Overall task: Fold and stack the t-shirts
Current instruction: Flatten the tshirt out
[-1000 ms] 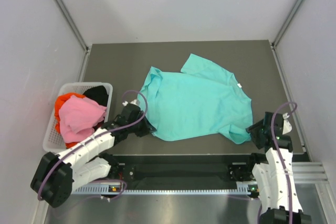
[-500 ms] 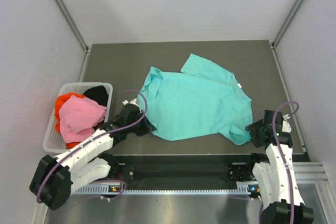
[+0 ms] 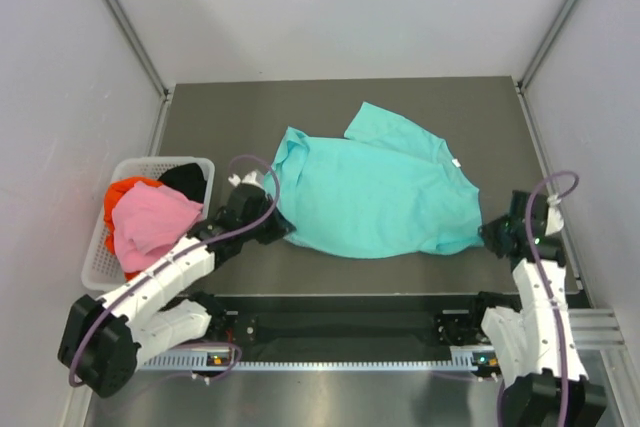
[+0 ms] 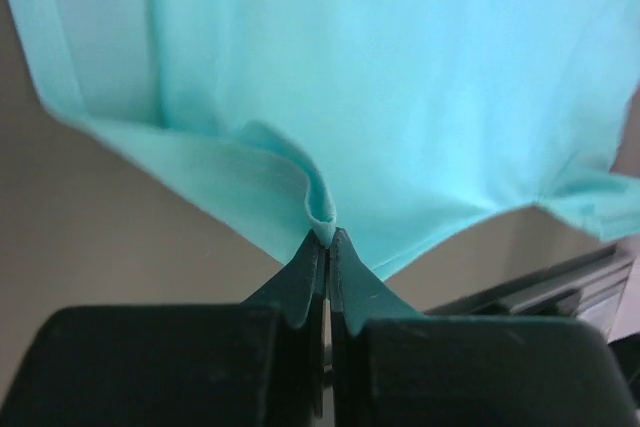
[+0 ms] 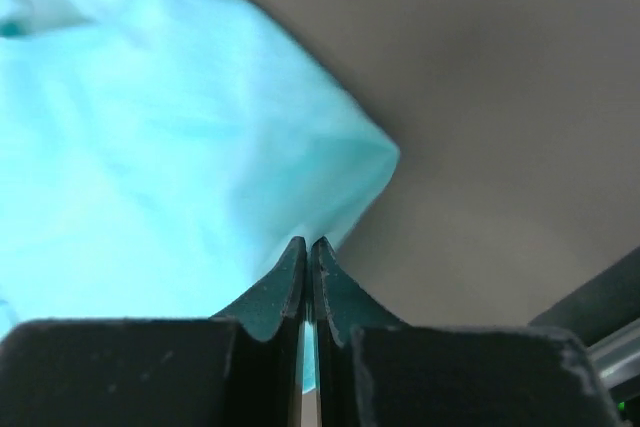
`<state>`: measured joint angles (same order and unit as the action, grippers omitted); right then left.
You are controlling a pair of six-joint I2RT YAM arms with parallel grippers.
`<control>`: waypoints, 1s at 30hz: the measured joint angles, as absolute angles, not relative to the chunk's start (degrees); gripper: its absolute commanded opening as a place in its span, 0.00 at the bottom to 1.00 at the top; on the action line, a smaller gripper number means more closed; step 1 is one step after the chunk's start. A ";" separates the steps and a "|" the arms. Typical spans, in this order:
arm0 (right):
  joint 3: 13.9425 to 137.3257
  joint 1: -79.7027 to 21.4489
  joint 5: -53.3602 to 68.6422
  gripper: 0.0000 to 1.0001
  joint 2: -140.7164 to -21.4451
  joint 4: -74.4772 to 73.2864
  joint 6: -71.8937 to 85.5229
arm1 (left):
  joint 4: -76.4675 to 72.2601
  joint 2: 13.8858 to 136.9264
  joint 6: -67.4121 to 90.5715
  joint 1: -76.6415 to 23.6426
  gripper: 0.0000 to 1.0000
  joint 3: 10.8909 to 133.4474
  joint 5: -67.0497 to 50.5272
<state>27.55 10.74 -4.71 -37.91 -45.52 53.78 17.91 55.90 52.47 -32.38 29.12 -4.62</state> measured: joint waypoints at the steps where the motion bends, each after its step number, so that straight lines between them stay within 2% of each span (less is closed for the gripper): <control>1: 31.11 10.74 -4.80 0.00 -39.88 -45.23 52.88 | 18.76 56.82 51.81 -31.94 0.00 32.34 -3.29; 4: 46.70 10.70 -4.69 0.00 -47.77 -43.92 50.41 | 21.19 63.29 49.32 -30.02 0.00 47.13 -0.01; 9: 79.22 10.68 -5.26 0.00 -59.07 -42.83 45.30 | 24.12 78.22 45.63 -28.03 0.00 81.60 2.83; 13: 98.52 10.70 -8.10 0.00 -61.25 -47.09 40.80 | 25.82 78.98 45.52 -28.08 0.00 94.19 2.87; 16: 102.43 10.70 -9.06 0.00 -57.12 -51.29 39.35 | 27.42 74.08 46.76 -28.75 0.00 93.89 2.55; 22: 103.22 10.70 -7.90 0.00 -44.40 -63.88 39.05 | 32.08 56.86 51.05 -30.09 0.00 84.49 -0.56; 26: 108.03 10.70 -6.39 0.00 -40.21 -70.67 39.24 | 36.07 48.60 52.90 -30.11 0.00 83.09 -1.32; 30: 111.04 10.70 -5.56 0.00 -39.27 -72.90 39.72 | 37.74 45.54 53.47 -30.11 0.00 84.90 -1.98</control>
